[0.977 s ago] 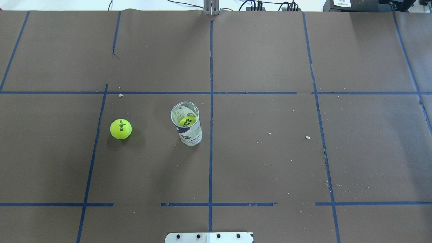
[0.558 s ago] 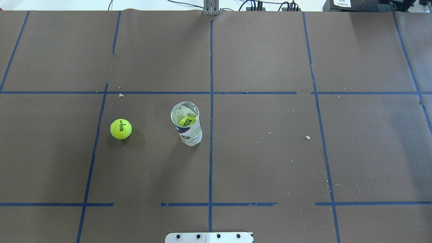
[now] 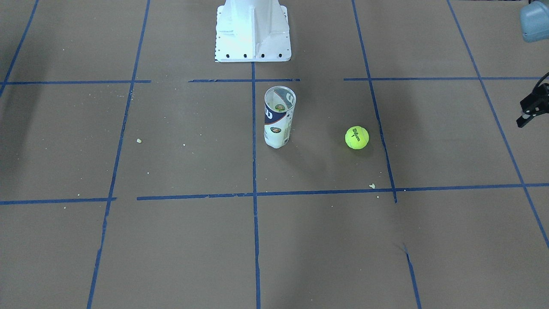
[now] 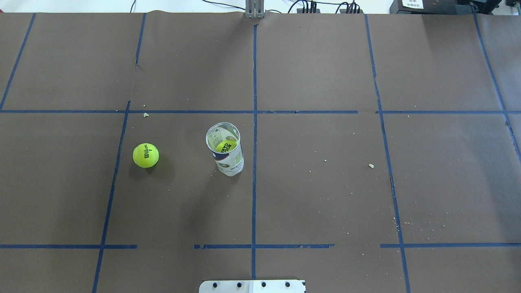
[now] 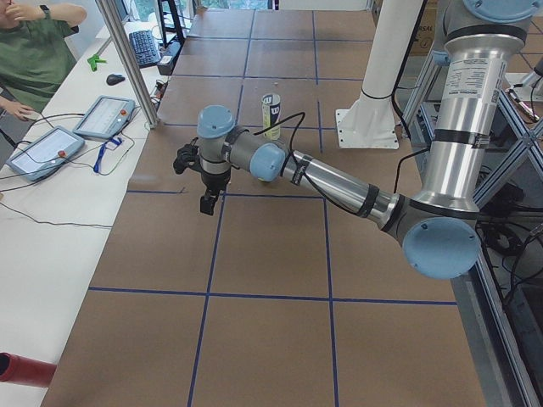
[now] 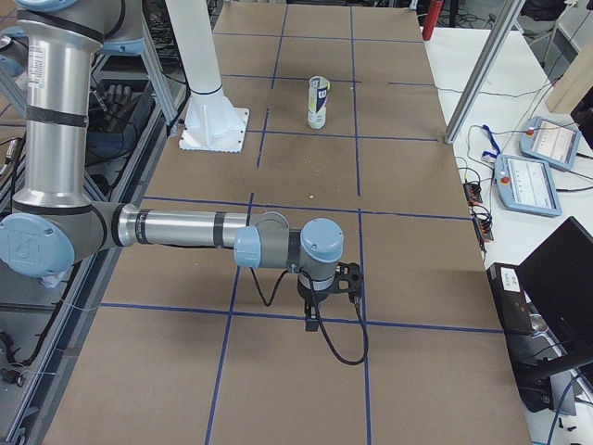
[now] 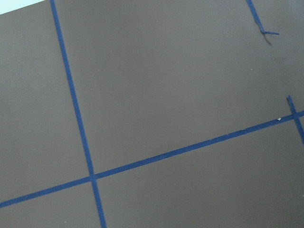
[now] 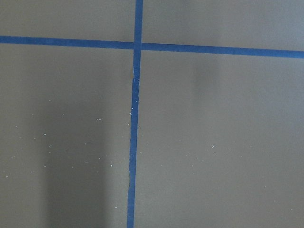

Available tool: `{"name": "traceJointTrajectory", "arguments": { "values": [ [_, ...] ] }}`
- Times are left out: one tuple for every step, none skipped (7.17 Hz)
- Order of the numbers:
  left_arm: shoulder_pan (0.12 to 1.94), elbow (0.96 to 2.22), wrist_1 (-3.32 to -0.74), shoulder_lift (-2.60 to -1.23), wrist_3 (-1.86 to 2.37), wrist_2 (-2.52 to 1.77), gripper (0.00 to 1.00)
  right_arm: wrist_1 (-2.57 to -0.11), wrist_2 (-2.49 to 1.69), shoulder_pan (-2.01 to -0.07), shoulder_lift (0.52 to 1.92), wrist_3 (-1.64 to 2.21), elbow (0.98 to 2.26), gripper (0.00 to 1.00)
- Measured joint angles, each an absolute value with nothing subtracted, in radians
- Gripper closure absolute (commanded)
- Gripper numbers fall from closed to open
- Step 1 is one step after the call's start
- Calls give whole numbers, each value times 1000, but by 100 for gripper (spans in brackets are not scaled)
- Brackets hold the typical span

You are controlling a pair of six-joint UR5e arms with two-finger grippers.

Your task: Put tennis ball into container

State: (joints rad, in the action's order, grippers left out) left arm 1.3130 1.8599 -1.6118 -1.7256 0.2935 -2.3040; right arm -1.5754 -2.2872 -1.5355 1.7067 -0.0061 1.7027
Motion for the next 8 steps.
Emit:
{"name": "traceJointTrajectory", "arguments": {
  "values": [
    [1238, 1871, -1612, -1765, 420, -2301, 0, -1575, -2287, -1536, 1707, -6, 1703, 0],
    [1169, 1879, -1613, -1805, 543, -2280, 0, -1575, -2287, -1536, 1707, -6, 1703, 0],
    [1095, 1888, -1619, -1840, 671, -2232, 0, -1575, -2287, -1535, 1707, -6, 1703, 0],
    [1020, 1894, -1643, -1859, 796, -2174, 0, -1575, -2287, -1536, 1707, -6, 1703, 0],
    [952, 1892, -1687, -1865, 906, -2109, 0, -1575, -2287, -1536, 1707, -6, 1703, 0],
    [879, 1884, -1733, -1864, 1003, -2042, 0, -1575, -2287, -1536, 1707, -6, 1703, 0],
    [814, 1873, -1770, -1863, 1080, -1986, 0, -1575, -2287, -1536, 1707, -6, 1703, 0],
    [759, 1858, -1800, -1859, 1141, -1942, 0, -1575, -2287, -1536, 1707, -6, 1703, 0]
  ]
}}
